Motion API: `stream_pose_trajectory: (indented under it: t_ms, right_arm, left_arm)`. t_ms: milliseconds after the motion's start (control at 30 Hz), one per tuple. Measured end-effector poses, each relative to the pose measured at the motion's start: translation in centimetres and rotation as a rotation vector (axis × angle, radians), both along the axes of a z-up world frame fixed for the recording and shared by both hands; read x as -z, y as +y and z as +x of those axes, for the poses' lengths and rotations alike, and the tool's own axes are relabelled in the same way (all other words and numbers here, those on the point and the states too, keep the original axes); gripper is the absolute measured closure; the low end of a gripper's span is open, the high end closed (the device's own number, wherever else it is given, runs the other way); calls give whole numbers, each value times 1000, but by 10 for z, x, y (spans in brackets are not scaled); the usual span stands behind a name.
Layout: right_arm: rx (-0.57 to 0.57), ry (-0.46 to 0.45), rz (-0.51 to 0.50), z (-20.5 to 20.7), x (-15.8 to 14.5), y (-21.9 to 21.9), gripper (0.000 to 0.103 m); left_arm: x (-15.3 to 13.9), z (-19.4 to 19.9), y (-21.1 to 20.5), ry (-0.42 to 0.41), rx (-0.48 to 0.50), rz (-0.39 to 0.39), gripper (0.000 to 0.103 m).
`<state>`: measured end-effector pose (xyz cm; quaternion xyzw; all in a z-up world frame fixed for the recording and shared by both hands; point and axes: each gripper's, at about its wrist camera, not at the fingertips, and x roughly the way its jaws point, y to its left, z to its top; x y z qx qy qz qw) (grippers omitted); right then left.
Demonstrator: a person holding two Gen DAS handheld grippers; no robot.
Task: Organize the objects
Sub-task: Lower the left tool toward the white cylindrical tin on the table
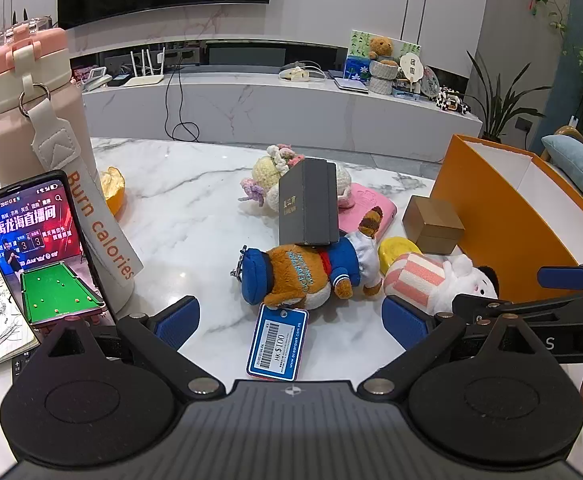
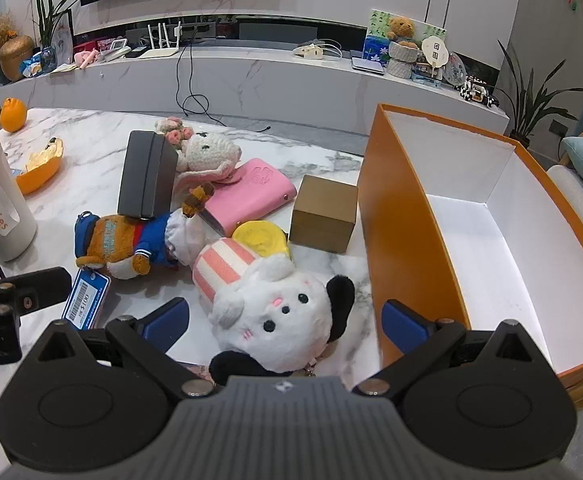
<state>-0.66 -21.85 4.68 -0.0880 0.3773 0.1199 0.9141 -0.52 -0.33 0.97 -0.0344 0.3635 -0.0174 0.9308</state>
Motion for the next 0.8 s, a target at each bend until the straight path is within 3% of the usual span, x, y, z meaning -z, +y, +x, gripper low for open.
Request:
stream_pose_trajectory:
  t_ms: [467,633,800]
  right_arm:
    - [7,-8,-6,4,0,-3,1]
    - [8,-12,-16,7,1,-5,1]
    - [-7,-30,-30,8,2,-6,1]
  left_arm:
    - [5,0,-5,17,23,6,0]
    - [9,-2,-9,50,49,-47,0]
    - [16,-6,-23,70,90,-41,0]
